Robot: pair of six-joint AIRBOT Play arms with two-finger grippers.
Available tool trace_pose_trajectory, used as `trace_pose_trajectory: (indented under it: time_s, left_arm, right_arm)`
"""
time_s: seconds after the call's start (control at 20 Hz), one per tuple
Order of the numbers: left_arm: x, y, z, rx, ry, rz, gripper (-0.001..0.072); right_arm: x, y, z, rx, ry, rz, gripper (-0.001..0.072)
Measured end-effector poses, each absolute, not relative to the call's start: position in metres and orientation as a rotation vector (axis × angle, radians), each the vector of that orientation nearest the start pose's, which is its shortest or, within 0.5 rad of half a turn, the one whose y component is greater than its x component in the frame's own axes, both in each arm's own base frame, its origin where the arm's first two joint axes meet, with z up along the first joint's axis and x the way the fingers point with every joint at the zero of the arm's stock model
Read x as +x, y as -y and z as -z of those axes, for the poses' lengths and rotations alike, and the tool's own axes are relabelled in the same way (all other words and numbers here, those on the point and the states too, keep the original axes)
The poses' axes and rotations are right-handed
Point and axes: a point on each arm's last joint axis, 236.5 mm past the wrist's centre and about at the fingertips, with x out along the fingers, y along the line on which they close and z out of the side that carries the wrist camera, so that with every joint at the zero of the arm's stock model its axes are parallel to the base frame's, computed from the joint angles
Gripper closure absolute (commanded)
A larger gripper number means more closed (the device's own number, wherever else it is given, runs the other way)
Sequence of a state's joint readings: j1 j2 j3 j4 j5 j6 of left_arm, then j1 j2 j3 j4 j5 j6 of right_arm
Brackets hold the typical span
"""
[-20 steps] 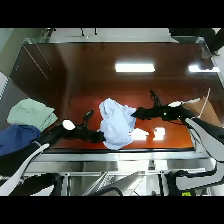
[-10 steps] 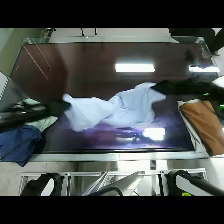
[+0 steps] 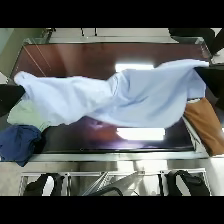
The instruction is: Fold the shirts.
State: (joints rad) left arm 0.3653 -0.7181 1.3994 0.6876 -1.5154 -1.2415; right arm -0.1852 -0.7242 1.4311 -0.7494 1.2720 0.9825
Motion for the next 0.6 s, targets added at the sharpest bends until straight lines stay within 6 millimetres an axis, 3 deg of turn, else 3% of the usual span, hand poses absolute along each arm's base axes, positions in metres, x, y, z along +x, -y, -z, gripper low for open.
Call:
trace_pose_trajectory:
  time_s: [0.1,0.15,0.35,0.5,0.6]
  left_arm:
    - [0.273,0.083,-0.274,-0.269,-0.719,0.544,0.0686]
    - [0.280,0.080,-0.251,-0.289,-0.785,0.549,0.0686]
    - [0.296,0.088,-0.140,-0.374,-1.068,0.638,0.0685]
    - [0.302,0.105,-0.062,-0.426,-1.240,0.696,0.0685]
    - [0.299,0.116,-0.016,-0.449,-1.348,0.739,0.0685]
  right_arm:
    - [0.297,-0.103,-0.333,-0.052,-0.389,-0.583,0.0694]
    - [0.310,-0.097,-0.310,-0.026,-0.456,-0.574,0.0694]
    - [0.359,-0.087,-0.180,0.127,-0.798,-0.583,0.0694]
    - [0.373,-0.093,-0.069,0.232,-1.059,-0.607,0.0694]
    - [0.374,-0.101,-0.010,0.277,-1.191,-0.619,0.0694]
